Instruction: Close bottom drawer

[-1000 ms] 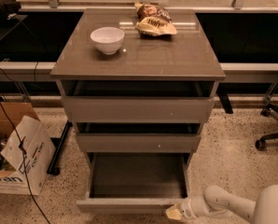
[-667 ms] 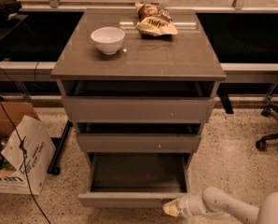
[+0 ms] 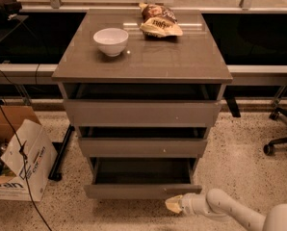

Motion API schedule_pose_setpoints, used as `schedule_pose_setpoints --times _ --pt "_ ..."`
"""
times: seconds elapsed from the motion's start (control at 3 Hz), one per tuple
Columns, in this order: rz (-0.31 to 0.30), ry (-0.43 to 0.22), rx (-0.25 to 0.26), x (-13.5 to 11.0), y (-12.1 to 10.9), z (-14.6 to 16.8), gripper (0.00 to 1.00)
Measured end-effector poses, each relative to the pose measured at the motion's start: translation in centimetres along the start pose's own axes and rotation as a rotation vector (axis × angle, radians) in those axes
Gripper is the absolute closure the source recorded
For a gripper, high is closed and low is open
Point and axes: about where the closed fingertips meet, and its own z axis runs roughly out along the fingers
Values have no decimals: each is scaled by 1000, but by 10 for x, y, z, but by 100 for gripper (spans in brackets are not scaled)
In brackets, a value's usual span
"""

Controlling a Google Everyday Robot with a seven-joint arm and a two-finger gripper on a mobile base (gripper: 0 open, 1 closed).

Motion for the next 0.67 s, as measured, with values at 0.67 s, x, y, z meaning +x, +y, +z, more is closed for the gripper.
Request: schedule_pose_setpoints --times 0.67 --pt "-84 -63 9 -20 -9 23 100"
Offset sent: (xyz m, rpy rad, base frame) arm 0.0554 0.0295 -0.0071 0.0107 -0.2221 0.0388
